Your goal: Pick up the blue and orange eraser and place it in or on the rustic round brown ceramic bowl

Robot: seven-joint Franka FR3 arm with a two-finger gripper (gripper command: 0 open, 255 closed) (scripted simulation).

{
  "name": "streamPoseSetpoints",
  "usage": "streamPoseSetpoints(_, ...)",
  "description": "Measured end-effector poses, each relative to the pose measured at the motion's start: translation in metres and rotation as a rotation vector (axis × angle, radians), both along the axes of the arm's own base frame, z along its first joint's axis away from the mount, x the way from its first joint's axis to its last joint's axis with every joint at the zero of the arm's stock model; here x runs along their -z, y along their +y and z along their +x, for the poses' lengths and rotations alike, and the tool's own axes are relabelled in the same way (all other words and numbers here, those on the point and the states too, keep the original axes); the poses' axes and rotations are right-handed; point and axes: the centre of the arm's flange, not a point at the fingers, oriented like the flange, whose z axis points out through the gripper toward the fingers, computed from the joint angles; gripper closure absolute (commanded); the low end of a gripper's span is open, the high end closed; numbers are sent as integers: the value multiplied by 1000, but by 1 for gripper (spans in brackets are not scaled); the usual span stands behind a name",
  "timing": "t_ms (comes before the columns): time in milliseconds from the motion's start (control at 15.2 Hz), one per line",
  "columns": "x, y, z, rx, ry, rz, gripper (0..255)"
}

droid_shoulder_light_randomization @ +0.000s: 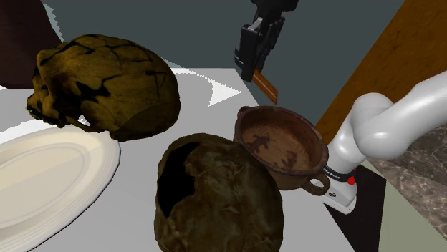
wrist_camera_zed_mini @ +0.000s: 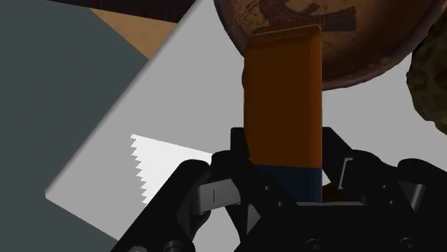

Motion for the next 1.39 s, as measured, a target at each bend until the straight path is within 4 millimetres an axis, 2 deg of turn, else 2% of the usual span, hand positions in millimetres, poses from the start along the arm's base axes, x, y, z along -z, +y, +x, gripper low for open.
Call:
streamPoseSetpoints(528,0,30,-98,0,0,0,255)
streamPoseSetpoints(726,12,31,-108,0,0,0,255)
streamPoseSetpoints(1386,65,31,-110,1,1,0,255)
